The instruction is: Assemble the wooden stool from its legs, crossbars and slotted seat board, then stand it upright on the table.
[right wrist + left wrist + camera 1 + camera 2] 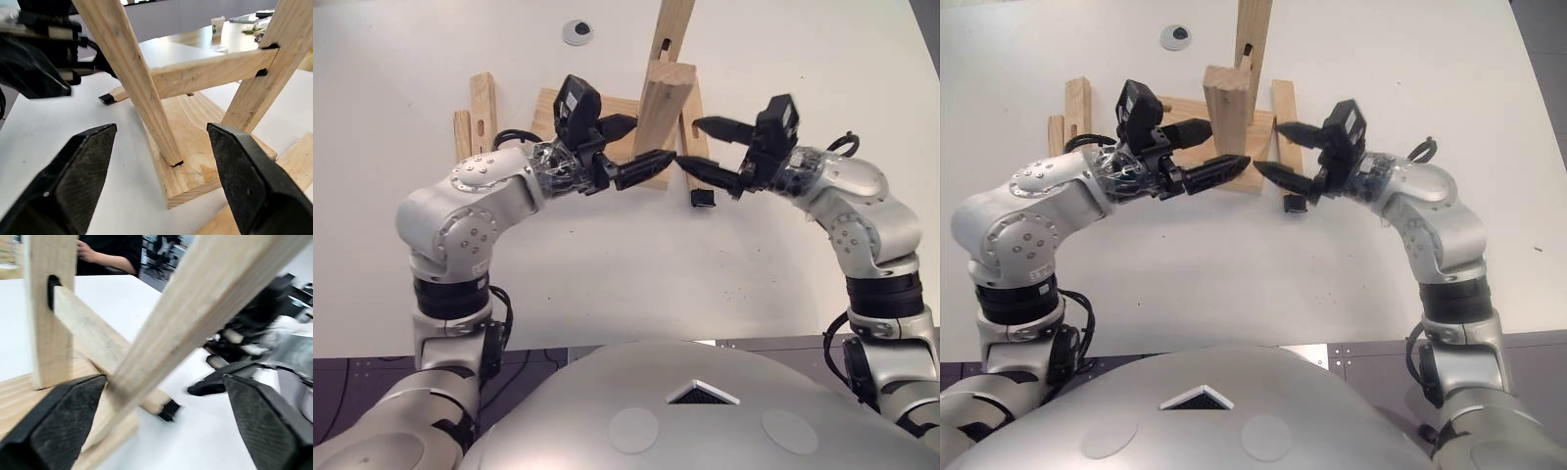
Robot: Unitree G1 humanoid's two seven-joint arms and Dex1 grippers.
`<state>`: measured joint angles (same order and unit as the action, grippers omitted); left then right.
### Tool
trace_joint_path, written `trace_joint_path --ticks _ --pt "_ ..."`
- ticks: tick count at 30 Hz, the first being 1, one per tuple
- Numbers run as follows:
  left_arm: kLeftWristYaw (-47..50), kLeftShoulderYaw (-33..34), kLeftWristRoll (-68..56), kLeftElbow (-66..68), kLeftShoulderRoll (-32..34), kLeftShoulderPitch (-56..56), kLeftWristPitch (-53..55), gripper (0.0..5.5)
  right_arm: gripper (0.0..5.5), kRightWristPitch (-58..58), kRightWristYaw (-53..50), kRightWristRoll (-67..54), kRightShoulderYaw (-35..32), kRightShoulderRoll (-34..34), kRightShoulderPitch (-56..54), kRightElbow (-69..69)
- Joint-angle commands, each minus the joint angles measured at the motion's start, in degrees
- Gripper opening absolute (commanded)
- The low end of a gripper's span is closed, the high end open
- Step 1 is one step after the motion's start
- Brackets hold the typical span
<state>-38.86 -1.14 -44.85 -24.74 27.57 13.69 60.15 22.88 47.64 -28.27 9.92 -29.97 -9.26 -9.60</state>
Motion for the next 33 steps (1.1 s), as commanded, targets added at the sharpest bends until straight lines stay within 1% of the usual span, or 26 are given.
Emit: trace_joint_path --ticks 1,3,5,9,13,15,17,19,21,22,25,29,31,33 --pt "-15.3 -3.7 10.3 18.6 13.4 3.5 -12.4 4.6 3.41 -6.5 -1.0 5.4 1.6 3.8 -1.0 6.6" --pt "-18.3 -3.8 14.3 28.6 14.6 7.4 -18.1 4.6 3.41 -9.0 -0.6 6.8 2.6 5.9 -1.7 9.9" --pt "-19.1 -3.6 17.5 36.7 14.1 11.4 -22.8 4.6 3.41 -10.0 0.9 7.7 3.7 6.9 -2.0 11.6" --pt "-11.3 -3.2 25.4 54.8 8.6 19.2 -32.5 4.6 3.41 -11.7 2.4 9.9 5.9 8.6 -2.2 13.7" --pt "-7.8 -3.5 31.1 65.5 5.7 20.5 -41.8 4.6 3.41 -12.3 1.9 10.9 6.4 11.4 -3.5 16.2" --pt "-7.3 -4.0 33.5 70.0 4.7 20.9 -43.9 4.6 3.41 -12.2 2.2 11.4 6.4 11.9 -3.3 16.3" --pt "-8.4 -4.0 34.1 71.9 4.0 20.2 -43.7 4.6 3.41 -12.5 2.4 12.5 6.8 11.8 -3.4 17.2" --pt "-13.2 -4.6 33.2 69.5 3.8 17.6 -41.5 4.6 3.41 -13.5 2.3 13.7 7.0 11.9 -3.9 18.9" --pt "-20.4 -6.6 32.3 63.3 4.7 13.6 -40.7 4.6 3.41 -14.3 1.2 14.9 6.4 12.2 -4.6 20.4" --pt "-24.8 -7.8 31.4 59.0 6.0 11.0 -40.2 4.6 3.41 -15.0 0.1 15.8 5.9 12.4 -5.2 21.8" --pt "-33.4 -11.3 30.9 49.2 9.9 4.8 -38.9 4.6 3.41 -16.9 -3.2 18.2 4.6 13.0 -7.0 25.8" --pt "-41.3 -15.9 29.3 36.4 15.4 -2.6 -36.4 4.6 3.41 -18.7 -6.8 19.6 3.0 14.1 -8.5 29.6" --pt "-45.4 -16.9 25.6 28.0 17.9 -6.3 -33.0 4.6 3.41 -19.5 -7.9 20.0 2.4 14.6 -9.1 31.0" --pt "-47.1 -16.7 22.6 22.2 19.2 -8.2 -30.1 4.6 3.41 -20.0 -8.1 20.2 2.1 14.8 -9.2 31.5"
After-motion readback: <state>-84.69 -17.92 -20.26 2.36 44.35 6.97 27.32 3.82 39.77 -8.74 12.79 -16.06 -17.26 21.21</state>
